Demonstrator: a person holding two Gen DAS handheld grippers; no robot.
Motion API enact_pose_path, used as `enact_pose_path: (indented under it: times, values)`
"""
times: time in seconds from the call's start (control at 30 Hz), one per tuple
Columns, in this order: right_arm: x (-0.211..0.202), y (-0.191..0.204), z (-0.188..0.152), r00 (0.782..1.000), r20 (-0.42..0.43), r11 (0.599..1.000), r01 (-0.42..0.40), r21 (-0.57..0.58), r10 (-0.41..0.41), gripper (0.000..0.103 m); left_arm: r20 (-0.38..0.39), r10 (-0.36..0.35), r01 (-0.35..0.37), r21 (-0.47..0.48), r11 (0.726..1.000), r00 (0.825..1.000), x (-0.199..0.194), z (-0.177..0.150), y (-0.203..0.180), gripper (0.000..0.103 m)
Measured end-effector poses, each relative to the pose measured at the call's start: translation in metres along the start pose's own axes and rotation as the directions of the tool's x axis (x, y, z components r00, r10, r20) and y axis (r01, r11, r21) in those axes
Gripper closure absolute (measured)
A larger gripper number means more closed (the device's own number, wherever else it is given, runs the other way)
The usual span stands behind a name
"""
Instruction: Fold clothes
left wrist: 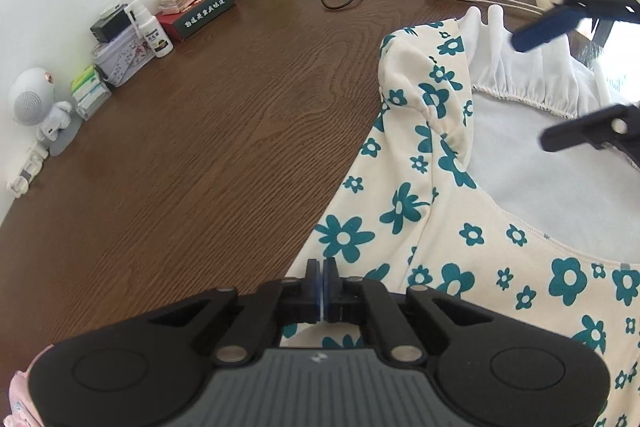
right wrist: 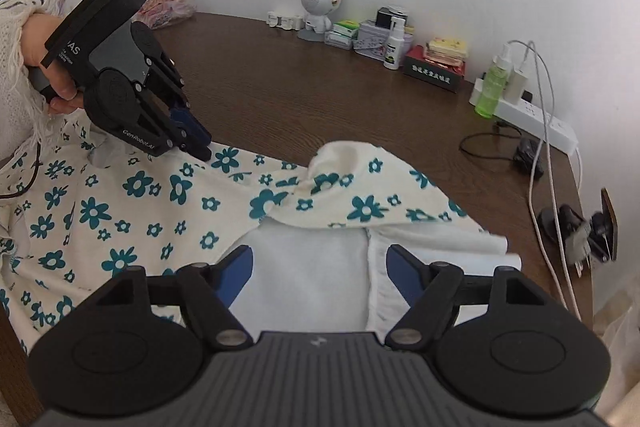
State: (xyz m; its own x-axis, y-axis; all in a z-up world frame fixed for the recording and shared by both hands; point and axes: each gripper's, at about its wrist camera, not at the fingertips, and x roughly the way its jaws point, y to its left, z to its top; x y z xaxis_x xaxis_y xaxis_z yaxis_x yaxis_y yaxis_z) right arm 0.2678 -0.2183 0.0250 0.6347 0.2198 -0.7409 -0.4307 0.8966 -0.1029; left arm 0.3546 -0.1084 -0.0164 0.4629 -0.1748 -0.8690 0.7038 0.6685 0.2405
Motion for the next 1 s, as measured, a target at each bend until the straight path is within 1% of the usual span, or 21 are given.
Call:
enact_pose_path:
  times: [0.03, 0.1, 0.17, 0.2, 0.23, 0.27, 0.3, 0.37, 0.47, 0.57, 0.63, 0.67, 0.73, 0.8, 0.83, 0.87, 0.9, 0.93, 1.0]
  values:
    - [0.01, -0.001, 0.011, 1.0, -0.011, 1.0, -0.009, -0.026, 0.009, 0.035, 0.009, 0.026, -0.026, 0.016, 1.0, 1.0, -0.001, 0.0, -0.004, 0.103]
    - [0.034, -0.001, 0.031, 0.999, -0.04, 0.997, -0.034, -0.066, 0.032, 0.038, 0.045, 0.066, -0.066, -0.008, 0.998, 0.997, -0.007, 0.0, -0.002, 0.103]
    - [0.053, -0.001, 0.044, 0.997, -0.06, 0.993, -0.054, -0.107, 0.048, 0.046, 0.077, 0.1, -0.097, -0.041, 0.994, 0.992, -0.014, -0.001, 0.005, 0.103]
    - [0.059, 0.0, 0.048, 0.996, -0.064, 0.992, -0.063, -0.114, 0.056, 0.047, 0.088, 0.108, -0.103, -0.063, 0.993, 0.99, -0.019, -0.002, 0.01, 0.103]
    - [0.065, 0.002, 0.052, 0.995, -0.065, 0.99, -0.083, -0.118, 0.075, 0.051, 0.082, 0.083, -0.076, -0.089, 0.993, 0.993, -0.023, -0.004, 0.016, 0.103]
    - [0.07, 0.004, 0.056, 0.993, -0.068, 0.987, -0.107, -0.123, 0.1, 0.057, 0.076, 0.058, -0.049, -0.115, 0.992, 0.995, -0.027, -0.006, 0.022, 0.099]
    - [0.074, 0.005, 0.059, 0.99, -0.071, 0.983, -0.133, -0.127, 0.124, 0.06, 0.063, 0.035, -0.026, -0.138, 0.99, 0.997, -0.03, -0.01, 0.027, 0.096]
    - [0.085, 0.011, 0.065, 0.984, -0.094, 0.975, -0.166, -0.149, 0.153, 0.073, 0.042, 0.032, -0.026, -0.144, 0.989, 0.999, -0.032, -0.018, 0.03, 0.09]
    - [0.103, 0.017, 0.071, 0.967, -0.163, 0.962, -0.223, -0.16, 0.197, 0.075, 0.01, 0.026, -0.025, -0.153, 0.988, 1.0, -0.036, -0.031, 0.035, 0.09]
    - [0.117, 0.023, 0.073, 0.953, -0.227, 0.951, -0.244, -0.191, 0.199, 0.074, -0.01, -0.016, 0.014, -0.166, 0.986, 1.0, -0.027, -0.039, 0.041, 0.089]
    - [0.121, 0.025, 0.075, 0.95, -0.244, 0.946, -0.249, -0.206, 0.197, 0.071, -0.015, -0.032, 0.029, -0.165, 0.986, 0.999, -0.022, -0.042, 0.041, 0.09]
    - [0.122, 0.025, 0.076, 0.947, -0.253, 0.946, -0.252, -0.205, 0.197, 0.069, -0.005, -0.038, 0.037, -0.164, 0.986, 0.999, -0.022, -0.043, 0.041, 0.09]
    - [0.123, 0.025, 0.077, 0.944, -0.265, 0.945, -0.254, -0.207, 0.196, 0.068, 0.003, -0.05, 0.05, -0.158, 0.986, 0.999, -0.023, -0.045, 0.041, 0.09]
    - [0.124, 0.027, 0.078, 0.943, -0.267, 0.944, -0.256, -0.21, 0.197, 0.068, 0.021, -0.043, 0.045, -0.133, 0.99, 0.999, -0.024, -0.048, 0.036, 0.093]
    - [0.124, 0.027, 0.078, 0.943, -0.265, 0.948, -0.257, -0.187, 0.203, 0.073, 0.025, -0.035, 0.038, -0.131, 0.991, 0.999, -0.025, -0.048, 0.032, 0.096]
    - [0.124, 0.027, 0.078, 0.942, -0.262, 0.953, -0.257, -0.159, 0.211, 0.086, 0.03, -0.027, 0.03, -0.129, 0.991, 0.999, -0.025, -0.049, 0.029, 0.1]
    - [0.125, 0.026, 0.078, 0.941, -0.259, 0.957, -0.258, -0.132, 0.218, 0.092, 0.034, -0.018, 0.023, -0.127, 0.992, 0.999, -0.026, -0.049, 0.025, 0.103]
    - [0.123, 0.031, 0.076, 0.947, -0.25, 0.959, -0.244, -0.143, 0.204, 0.1, 0.04, -0.009, 0.014, -0.125, 0.992, 0.999, -0.026, -0.049, 0.022, 0.103]
    - [0.12, 0.036, 0.075, 0.955, -0.237, 0.962, -0.22, -0.164, 0.178, 0.101, 0.07, 0.025, -0.017, -0.118, 0.993, 0.997, -0.031, -0.047, 0.019, 0.103]
